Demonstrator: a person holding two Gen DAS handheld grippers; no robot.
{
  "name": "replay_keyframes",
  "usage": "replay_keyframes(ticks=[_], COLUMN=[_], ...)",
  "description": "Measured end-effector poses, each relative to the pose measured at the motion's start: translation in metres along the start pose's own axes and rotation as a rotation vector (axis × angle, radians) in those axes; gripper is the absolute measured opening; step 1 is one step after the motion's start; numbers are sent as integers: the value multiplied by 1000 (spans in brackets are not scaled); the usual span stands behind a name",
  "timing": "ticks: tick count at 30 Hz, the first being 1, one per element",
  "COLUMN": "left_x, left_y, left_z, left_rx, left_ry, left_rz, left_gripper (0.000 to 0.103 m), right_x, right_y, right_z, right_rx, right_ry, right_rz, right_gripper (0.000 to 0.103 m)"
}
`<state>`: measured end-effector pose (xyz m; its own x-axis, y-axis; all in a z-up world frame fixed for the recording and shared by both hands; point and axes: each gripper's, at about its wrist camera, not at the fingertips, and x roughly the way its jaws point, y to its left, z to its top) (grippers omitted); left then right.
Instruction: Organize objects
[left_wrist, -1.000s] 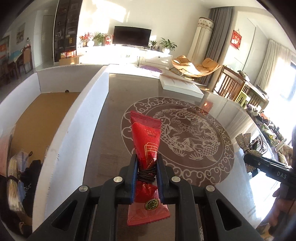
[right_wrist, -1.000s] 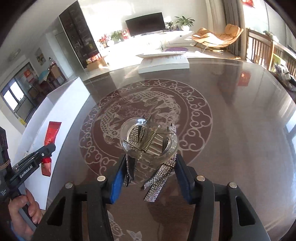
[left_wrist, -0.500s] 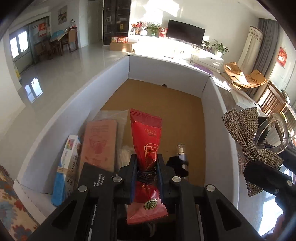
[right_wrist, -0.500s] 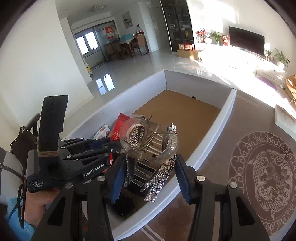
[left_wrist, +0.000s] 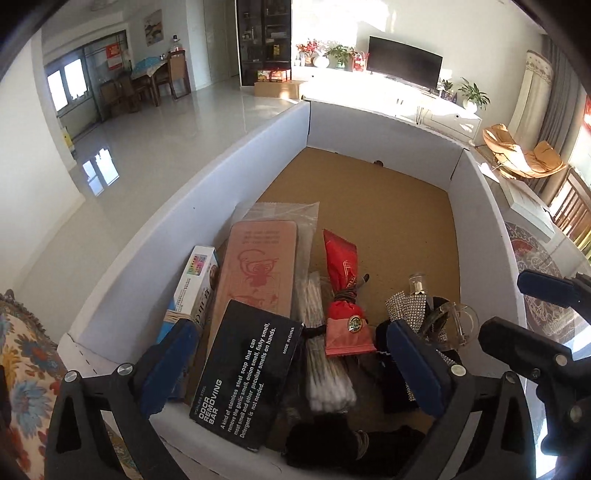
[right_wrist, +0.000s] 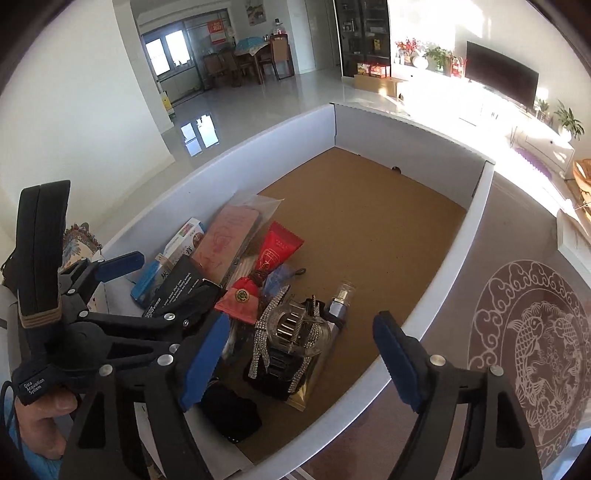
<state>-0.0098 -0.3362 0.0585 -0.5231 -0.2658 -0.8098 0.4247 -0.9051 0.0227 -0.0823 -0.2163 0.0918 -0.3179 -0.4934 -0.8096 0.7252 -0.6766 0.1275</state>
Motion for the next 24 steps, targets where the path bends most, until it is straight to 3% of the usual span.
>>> replay_keyframes(ticks=[3, 8, 11, 14, 20, 24], left_x=[0, -1, -1, -8, -7, -1], left_y=[-4, 9, 22, 22, 1, -5], left_z=[1, -3, -8, -7, -5, -4], left_rx=[10, -113, -236, -228, -111, -80], left_ry=[13, 55, 79, 42, 76, 105], left_rz=[23, -102, -219, -172, 86, 91], left_gripper=[103, 103, 103, 103, 103, 103], right_x=[0, -12, -16, -17, -13, -10], right_y=[-7, -14, -18, -22, -32, -38], right_z=[10, 15, 16, 18, 17, 18], right_rx=[13, 48, 56, 64, 91, 108], right_ry=[2, 6, 4, 3, 9, 7], right_rz=[-14, -15, -25, -34, -39, -39], right_gripper=[82, 83, 89, 89, 89, 89])
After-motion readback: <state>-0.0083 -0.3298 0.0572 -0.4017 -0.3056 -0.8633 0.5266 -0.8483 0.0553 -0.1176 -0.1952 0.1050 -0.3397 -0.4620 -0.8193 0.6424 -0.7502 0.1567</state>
